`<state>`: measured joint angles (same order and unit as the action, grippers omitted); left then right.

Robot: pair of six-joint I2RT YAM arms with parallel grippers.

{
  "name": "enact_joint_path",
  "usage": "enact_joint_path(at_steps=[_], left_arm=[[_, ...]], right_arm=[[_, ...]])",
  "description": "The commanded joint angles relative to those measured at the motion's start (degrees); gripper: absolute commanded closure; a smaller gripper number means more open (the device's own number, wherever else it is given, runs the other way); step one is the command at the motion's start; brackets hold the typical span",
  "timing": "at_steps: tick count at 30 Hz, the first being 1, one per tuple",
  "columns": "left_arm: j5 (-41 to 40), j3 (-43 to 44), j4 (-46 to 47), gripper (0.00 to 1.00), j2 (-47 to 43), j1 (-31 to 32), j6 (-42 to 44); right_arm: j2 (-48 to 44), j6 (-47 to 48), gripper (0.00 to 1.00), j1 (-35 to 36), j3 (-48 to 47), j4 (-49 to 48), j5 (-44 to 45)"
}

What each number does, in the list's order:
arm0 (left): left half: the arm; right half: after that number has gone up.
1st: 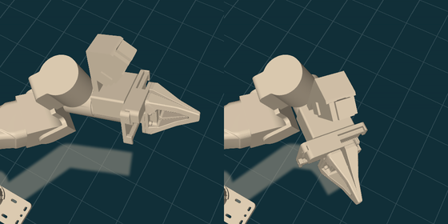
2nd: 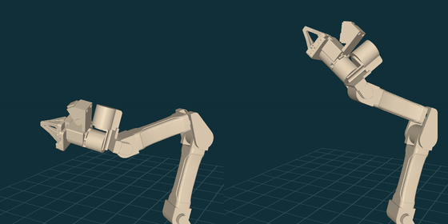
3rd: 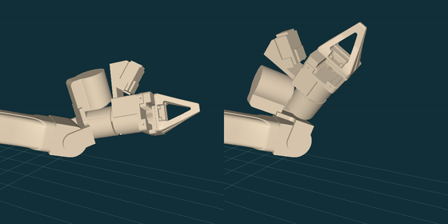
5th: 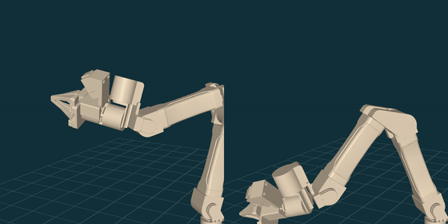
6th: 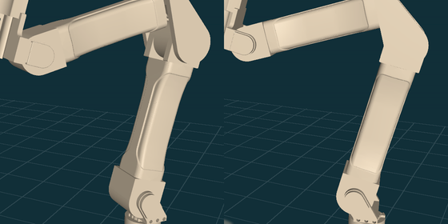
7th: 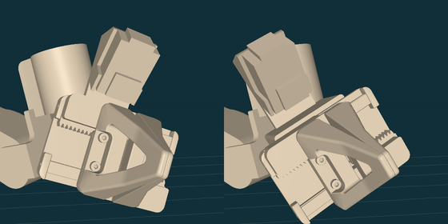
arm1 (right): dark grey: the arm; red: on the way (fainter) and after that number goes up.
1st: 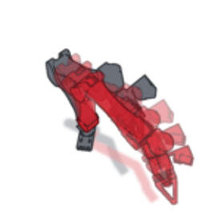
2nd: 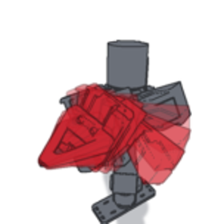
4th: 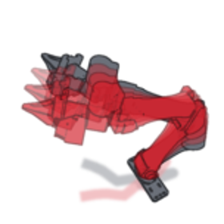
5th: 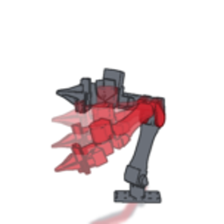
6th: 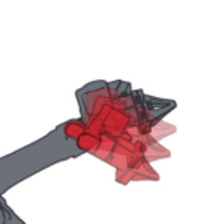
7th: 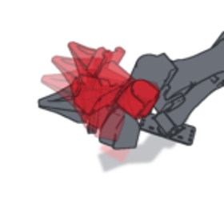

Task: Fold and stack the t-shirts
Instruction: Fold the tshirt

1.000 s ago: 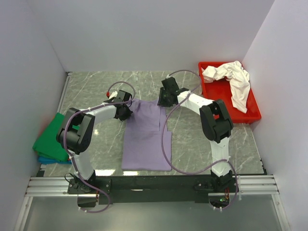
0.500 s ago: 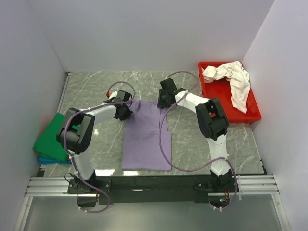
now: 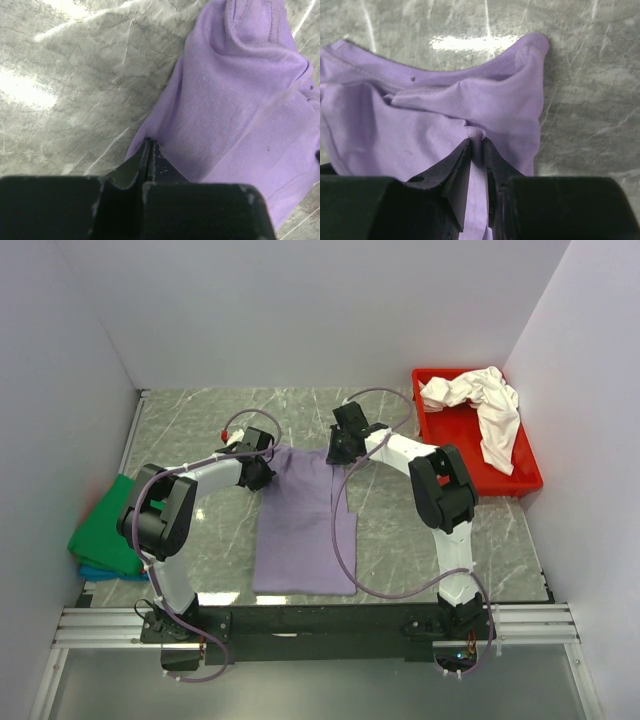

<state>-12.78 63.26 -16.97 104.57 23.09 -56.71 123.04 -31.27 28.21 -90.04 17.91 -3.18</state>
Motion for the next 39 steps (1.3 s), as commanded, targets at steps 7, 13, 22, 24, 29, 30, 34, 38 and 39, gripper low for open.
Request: enact_joint_path(at_steps=[7, 13, 22, 24, 29, 30, 34, 38, 39], left_arm=[[-1.2, -1.3, -3.86, 0.99, 0.01, 0.02, 0.9], [-0.76, -1.74, -3.33, 0.99, 0.45, -0.06, 0.63], [-0.5, -1.22, -3.24, 0.99, 0.81, -0.06, 0.81], [-0.41, -1.04, -3.24, 0.99, 0.81, -0.15, 0.81], [-0.06, -1.3, -2.8, 0.99, 0.46, -0.15, 1.16], [0.29, -1.3, -2.63, 0.99, 0.37, -0.15, 1.42], [1.43, -0.69, -2.01, 0.98, -0.95, -0.15, 2.65], [2.84, 1.33, -2.36, 0.78, -4.28, -0.15, 4.5], [3.02, 2.2, -2.71, 0.74, -5.07, -0.15, 4.85]], right_arm=[[-6.32, -0.37, 0.99, 0.53, 1.27, -2.09, -1.57], [-11.14, -0.81, 1.0, 0.53, 4.86, -2.0, 2.03], [-18.9, -1.34, 1.0, 0.45, 12.87, -3.94, 6.69], [-18.11, -1.25, 1.0, 0.36, 12.43, -3.06, 7.22], [-15.03, -1.34, 1.0, 0.45, 12.17, -2.53, 7.22], [-14.5, -1.34, 1.0, 0.36, 11.39, -2.01, 7.31], [-12.04, -1.08, 0.84, 0.27, 9.8, -0.16, 8.36], [-12.56, -0.9, 0.61, -0.26, 8.65, 3.0, 10.38], [-13.09, -0.81, 0.58, -0.52, 8.74, 3.35, 10.91]])
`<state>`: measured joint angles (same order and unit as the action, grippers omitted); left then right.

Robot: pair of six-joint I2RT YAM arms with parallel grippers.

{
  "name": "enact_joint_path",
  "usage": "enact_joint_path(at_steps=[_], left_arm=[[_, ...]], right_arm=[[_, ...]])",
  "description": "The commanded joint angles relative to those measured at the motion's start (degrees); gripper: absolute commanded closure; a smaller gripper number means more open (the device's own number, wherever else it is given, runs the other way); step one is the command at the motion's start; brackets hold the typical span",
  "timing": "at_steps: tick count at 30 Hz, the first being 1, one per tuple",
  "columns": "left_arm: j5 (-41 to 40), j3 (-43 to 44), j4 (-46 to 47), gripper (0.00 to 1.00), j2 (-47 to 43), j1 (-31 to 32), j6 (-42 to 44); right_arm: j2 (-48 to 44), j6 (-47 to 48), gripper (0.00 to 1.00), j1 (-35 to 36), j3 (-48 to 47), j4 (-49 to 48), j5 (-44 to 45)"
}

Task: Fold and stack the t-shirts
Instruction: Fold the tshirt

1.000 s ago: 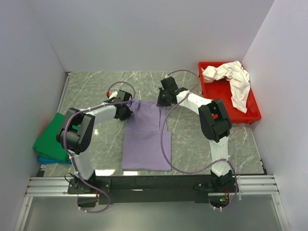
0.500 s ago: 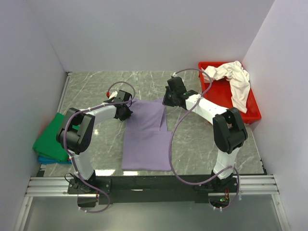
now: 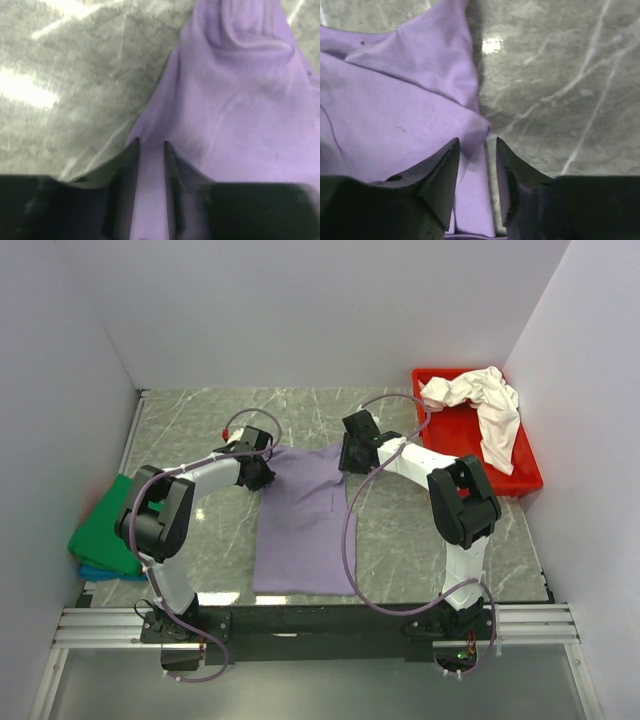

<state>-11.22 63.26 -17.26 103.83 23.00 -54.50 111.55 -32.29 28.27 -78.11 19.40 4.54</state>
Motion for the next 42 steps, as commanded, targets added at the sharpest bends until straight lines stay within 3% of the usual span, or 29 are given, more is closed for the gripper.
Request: enact_joint_path(at_steps=[1, 4, 8, 15, 21, 32, 40, 42], left_arm=[[1.55, 2.47, -2.78, 0.65, -5.3, -0.06, 2.64], [1.47, 2.3, -4.62, 0.48, -9.43, -0.06, 2.56], [1.99, -3.74, -5.95, 0.44, -18.1, -0.06, 0.45], [6.03, -24.55, -4.19, 0.48, -33.5, 0.64, -2.19], [8.23, -35.29, -7.87, 0.48, -46.07, 5.11, -6.49], [10.7, -42.87, -17.98, 0.48, -61.72, 11.8, -18.26], [10.7, -44.1, -27.46, 0.53, -66.73, 19.97, -27.67], [10.78, -44.63, -28.44, 0.59, -67.35, 21.46, -29.17]], right_arm=[[-2.99, 0.3, 0.57, -0.5, -3.02, 2.31, 3.63], [-7.28, 0.39, 0.56, -0.59, -0.39, 3.45, 3.29], [-16.17, -1.01, 0.56, -0.32, 9.7, 0.57, -1.18], [-30.41, -3.82, 0.56, 7.05, 31.14, -3.66, -3.92], [-39.89, -9.8, 0.56, 12.94, 44.69, -7.0, -7.08], [-50.37, -21.49, 0.55, 19.89, 57.61, -8.15, -15.34], [-56.17, -25.1, 0.56, 22.26, 61.49, -4.46, -18.77], [-56.09, -25.97, 0.56, 23.14, 62.2, -4.72, -20.09]])
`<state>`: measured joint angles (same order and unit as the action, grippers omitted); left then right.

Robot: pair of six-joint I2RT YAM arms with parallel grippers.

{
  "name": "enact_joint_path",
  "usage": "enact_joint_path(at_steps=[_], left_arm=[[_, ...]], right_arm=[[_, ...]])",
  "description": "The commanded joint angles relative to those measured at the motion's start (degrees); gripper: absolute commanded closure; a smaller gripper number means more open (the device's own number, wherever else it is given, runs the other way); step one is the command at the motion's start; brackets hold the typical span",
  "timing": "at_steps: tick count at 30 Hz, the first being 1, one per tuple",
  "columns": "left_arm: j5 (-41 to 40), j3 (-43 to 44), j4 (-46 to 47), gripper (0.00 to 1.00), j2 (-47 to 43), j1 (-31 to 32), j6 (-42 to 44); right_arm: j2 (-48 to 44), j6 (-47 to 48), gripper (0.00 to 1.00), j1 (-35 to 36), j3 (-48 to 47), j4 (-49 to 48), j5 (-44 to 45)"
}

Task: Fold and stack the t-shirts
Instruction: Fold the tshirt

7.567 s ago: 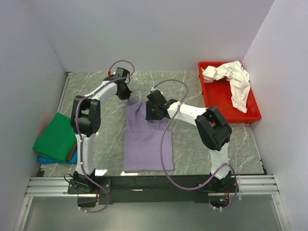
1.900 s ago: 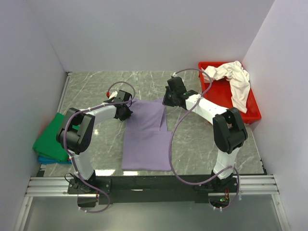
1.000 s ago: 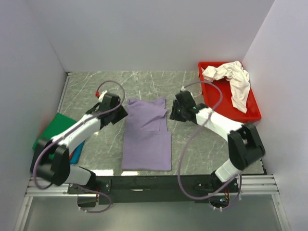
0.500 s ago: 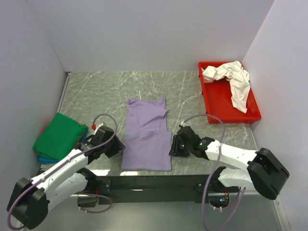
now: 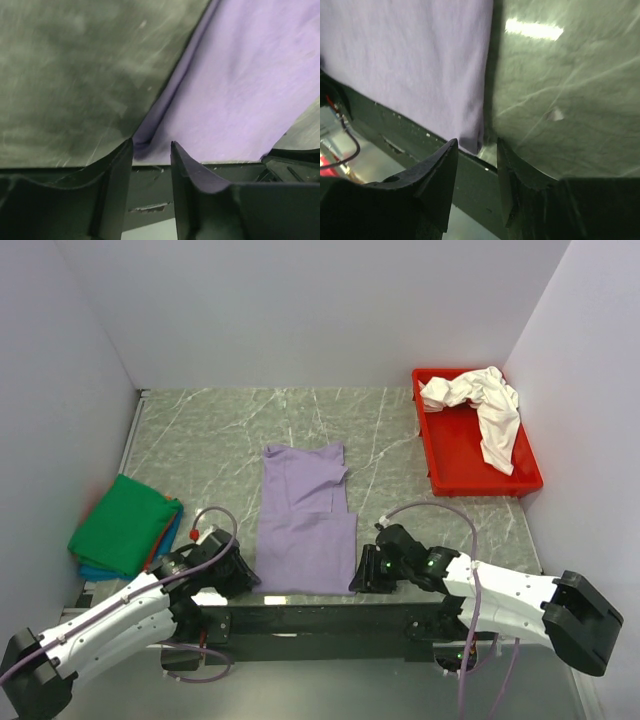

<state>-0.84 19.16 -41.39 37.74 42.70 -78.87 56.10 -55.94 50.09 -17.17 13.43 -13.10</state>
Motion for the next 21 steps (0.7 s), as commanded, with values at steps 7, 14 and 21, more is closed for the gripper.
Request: enact_joint_path(at_steps=[7, 14, 21], left_arm=[[1.02, -2.72, -1.68, 0.64, 0.58, 4.23, -6.29], [1.02, -3.51, 0.08, 0.64, 1.99, 6.96, -7.88], [-1.33, -2.9, 0.52, 0.69, 2.78, 7.4, -7.26]], right_arm=[[3.4, -4.17, 0.57, 2.56, 2.23, -3.49, -3.51], [2.97, -5.49, 0.63, 2.56, 2.84, -4.2, -1.4], [-0.19, -5.23, 0.83, 2.65, 1.79, -1.92, 1.59]])
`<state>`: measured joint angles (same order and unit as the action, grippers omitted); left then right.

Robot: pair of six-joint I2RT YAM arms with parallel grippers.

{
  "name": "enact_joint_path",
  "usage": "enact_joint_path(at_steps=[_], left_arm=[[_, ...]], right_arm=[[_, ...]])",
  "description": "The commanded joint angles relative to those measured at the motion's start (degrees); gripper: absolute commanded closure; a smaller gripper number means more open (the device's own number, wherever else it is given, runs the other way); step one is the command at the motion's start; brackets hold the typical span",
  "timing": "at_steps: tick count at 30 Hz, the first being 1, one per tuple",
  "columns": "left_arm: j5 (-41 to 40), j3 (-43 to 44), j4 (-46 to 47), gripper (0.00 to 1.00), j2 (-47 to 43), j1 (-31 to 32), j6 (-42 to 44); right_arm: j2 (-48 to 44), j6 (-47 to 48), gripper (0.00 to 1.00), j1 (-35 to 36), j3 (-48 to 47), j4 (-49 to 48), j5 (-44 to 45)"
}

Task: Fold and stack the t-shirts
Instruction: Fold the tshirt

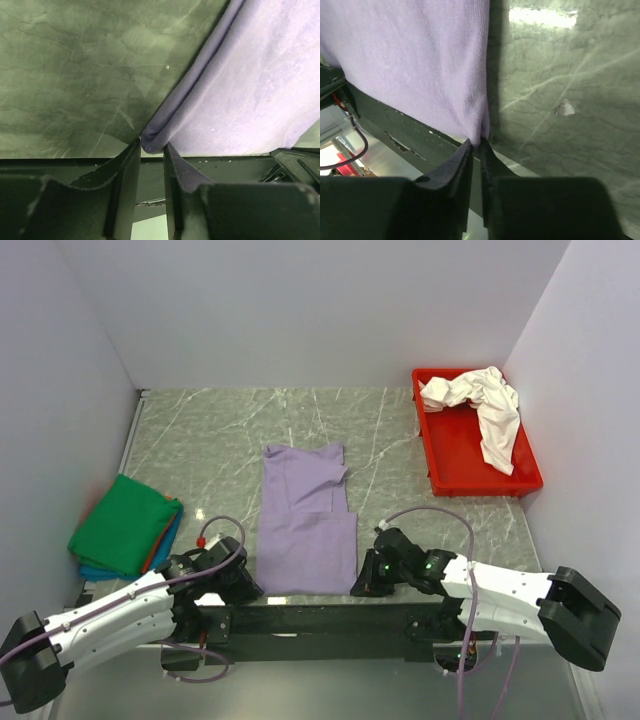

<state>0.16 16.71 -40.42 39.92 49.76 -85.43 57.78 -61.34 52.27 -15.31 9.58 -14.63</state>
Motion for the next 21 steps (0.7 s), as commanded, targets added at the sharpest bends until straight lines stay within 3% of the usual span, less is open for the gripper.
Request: enact_joint_path(at_steps=[1, 2, 5, 8, 16, 21], left_arm=[[-2.88, -0.01, -1.23, 0.69, 0.42, 0.34, -0.53], [-3.58, 0.95, -1.76, 0.7, 0.25, 0.34, -0.18], [-5.61, 2.88, -3.43, 0.85, -0.63, 0.34, 0.61], [-7.1, 4.81, -5.27, 0.99, -1.25, 0.34, 1.58], [-11.75, 12.11, -6.86, 1.0, -2.66, 0.34, 5.0], [-18.08, 20.63, -5.37, 1.0, 2.33, -0.45, 8.69]], right_arm=[[-2.14, 0.52, 0.87, 0.46, -0.33, 2.28, 3.29], [-2.41, 0.7, 0.89, 0.46, -0.94, 2.54, 3.82], [-3.46, 1.66, 0.99, 0.46, -2.7, 4.3, 4.7], [-4.6, 2.72, 1.0, 0.46, -4.55, 6.32, 5.58], [-8.56, 8.51, 1.0, 0.11, -12.8, 15.54, 10.58], [-4.44, 17.12, 1.0, -6.29, -21.5, 18.36, 10.95]])
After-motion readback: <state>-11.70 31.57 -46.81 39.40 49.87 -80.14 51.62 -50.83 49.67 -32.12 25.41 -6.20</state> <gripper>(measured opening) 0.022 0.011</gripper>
